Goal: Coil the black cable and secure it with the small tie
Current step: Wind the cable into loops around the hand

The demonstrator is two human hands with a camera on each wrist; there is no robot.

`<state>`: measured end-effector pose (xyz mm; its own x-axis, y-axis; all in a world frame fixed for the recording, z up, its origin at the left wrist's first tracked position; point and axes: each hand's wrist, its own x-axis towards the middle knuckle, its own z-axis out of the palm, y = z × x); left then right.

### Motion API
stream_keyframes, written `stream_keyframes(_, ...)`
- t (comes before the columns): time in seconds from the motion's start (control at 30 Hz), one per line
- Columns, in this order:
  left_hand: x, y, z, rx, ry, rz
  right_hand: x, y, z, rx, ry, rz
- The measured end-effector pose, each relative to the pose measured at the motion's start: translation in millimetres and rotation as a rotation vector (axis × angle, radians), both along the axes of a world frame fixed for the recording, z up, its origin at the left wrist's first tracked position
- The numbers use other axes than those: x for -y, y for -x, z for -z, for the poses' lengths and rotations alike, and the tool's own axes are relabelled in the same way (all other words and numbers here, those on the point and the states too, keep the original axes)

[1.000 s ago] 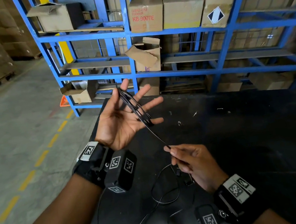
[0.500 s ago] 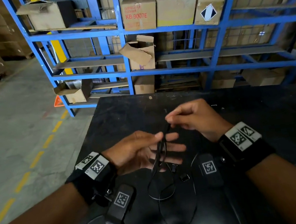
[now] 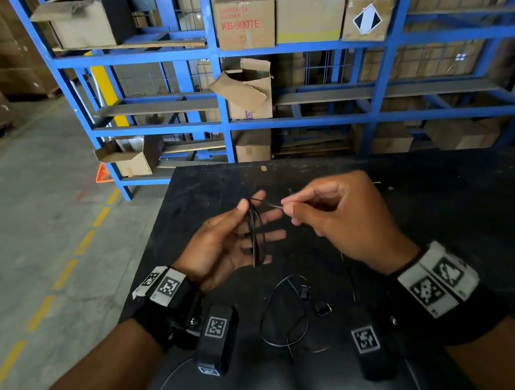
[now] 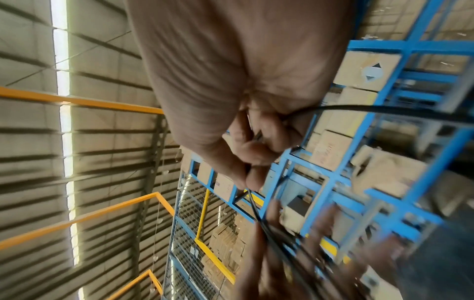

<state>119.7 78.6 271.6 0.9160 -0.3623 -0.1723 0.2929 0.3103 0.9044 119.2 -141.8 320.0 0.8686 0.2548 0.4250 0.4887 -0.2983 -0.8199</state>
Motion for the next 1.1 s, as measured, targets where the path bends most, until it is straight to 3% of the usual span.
stream_keyframes(0.1, -3, -4, -3, 0.045, 0.142, -0.056, -4, 13, 26, -0.089, -0.186, 0.006)
stream_keyframes(0.27, -8, -15, -19, 0.131, 0.373, -0.135, -8, 27, 74, -0.534, -0.546, -0.092)
stream_keyframes(0.4, -8, -20, -31, 0.176, 0.477, -0.109, -9, 34, 100, -0.757, -0.562, -0.148)
stream_keyframes(0.57, -3, -11, -34, 0.183, 0.516, 0.044, 1, 21, 116, -0.858, -0.513, -0.024)
stream_keyframes(0.67, -1, 2, -32, 0.141, 0.486, 0.181, 9, 3, 112, -0.782, -0.357, 0.075)
stream_keyframes(0.8, 4, 22, -22, 0.064, 0.338, 0.342, 19, -20, 73, -0.538, -0.193, 0.079)
stream_keyframes(0.97, 8, 36, -10, 0.019, 0.083, 0.423, 15, -36, 7, -0.077, 0.366, -0.049)
stream_keyframes(1.1, 12, 41, -5, -0.025, -0.063, 0.430, 5, -35, -29, 0.042, 0.557, -0.064)
